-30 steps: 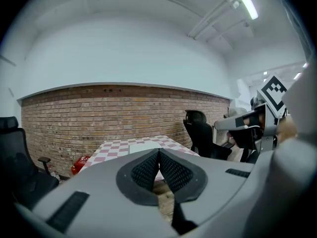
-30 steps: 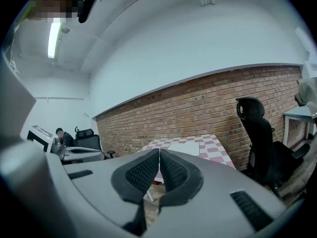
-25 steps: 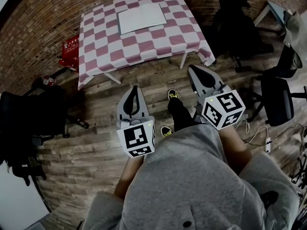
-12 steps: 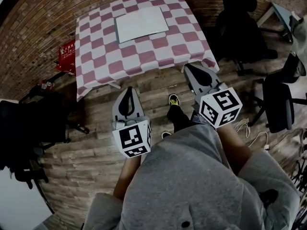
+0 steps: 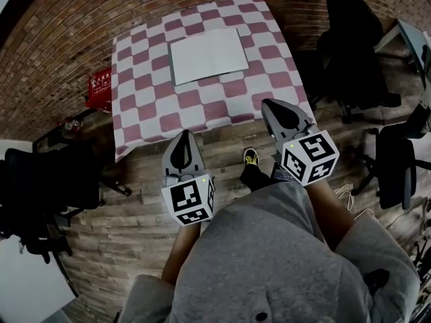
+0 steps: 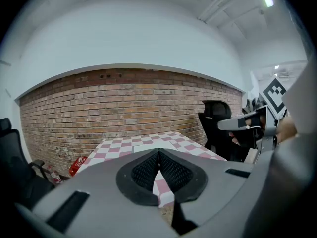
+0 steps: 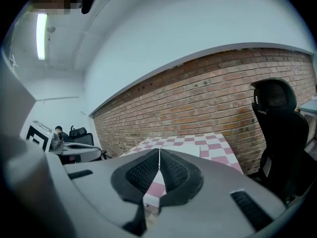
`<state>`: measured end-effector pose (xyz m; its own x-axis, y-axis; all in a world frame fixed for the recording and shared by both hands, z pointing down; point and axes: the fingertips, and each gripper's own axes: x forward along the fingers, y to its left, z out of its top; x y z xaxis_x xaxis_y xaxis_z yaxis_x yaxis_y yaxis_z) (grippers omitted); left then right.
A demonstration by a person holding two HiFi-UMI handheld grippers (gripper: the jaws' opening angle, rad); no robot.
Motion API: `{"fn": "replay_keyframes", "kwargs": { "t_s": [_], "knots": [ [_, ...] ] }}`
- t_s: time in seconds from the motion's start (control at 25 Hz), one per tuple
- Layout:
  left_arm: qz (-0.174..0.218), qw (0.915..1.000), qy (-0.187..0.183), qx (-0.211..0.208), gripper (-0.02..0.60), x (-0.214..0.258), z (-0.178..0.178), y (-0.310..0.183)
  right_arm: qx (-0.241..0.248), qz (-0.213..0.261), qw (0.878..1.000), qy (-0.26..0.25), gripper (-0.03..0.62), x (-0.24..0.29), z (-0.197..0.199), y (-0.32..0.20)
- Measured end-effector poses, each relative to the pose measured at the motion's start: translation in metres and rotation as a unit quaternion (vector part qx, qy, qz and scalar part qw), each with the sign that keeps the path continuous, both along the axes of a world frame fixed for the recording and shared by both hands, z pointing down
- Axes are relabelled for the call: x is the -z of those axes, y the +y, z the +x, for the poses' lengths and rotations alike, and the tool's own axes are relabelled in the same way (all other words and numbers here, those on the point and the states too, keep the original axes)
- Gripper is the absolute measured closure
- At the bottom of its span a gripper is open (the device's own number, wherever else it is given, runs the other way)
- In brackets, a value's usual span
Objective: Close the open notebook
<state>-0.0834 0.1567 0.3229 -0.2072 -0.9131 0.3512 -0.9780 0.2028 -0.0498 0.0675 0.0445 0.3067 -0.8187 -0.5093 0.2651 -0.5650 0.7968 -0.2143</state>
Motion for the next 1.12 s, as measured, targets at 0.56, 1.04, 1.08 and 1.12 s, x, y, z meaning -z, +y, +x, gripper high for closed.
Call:
{"fn": "replay_keyframes", "kwargs": {
  "t_s": [0.56, 1.04, 1.08, 1.12],
  "knots": [
    [-0.017, 0.9995, -0.006, 0.025, 0.572, 0.0, -0.022, -0.071, 0.018, -0.017, 1.0, 0.0, 0.565, -0.005, -0.011, -0.078],
    [-0.029, 0.9985, -0.018, 0.043, 0.572, -0.002, -0.023, -0.109, 0.036, -0.032, 0.999, -0.013, 0.565, -0.015, -0.01, -0.119],
    [-0.03, 0.9984, -0.018, 0.045, 0.571, -0.002, -0.024, -0.111, 0.037, -0.034, 0.999, -0.014, 0.565, -0.016, -0.01, -0.121],
    [-0.03, 0.9983, -0.016, 0.047, 0.571, -0.002, -0.025, -0.114, 0.039, -0.035, 0.999, -0.016, 0.565, -0.017, -0.011, -0.124]
  ]
}}
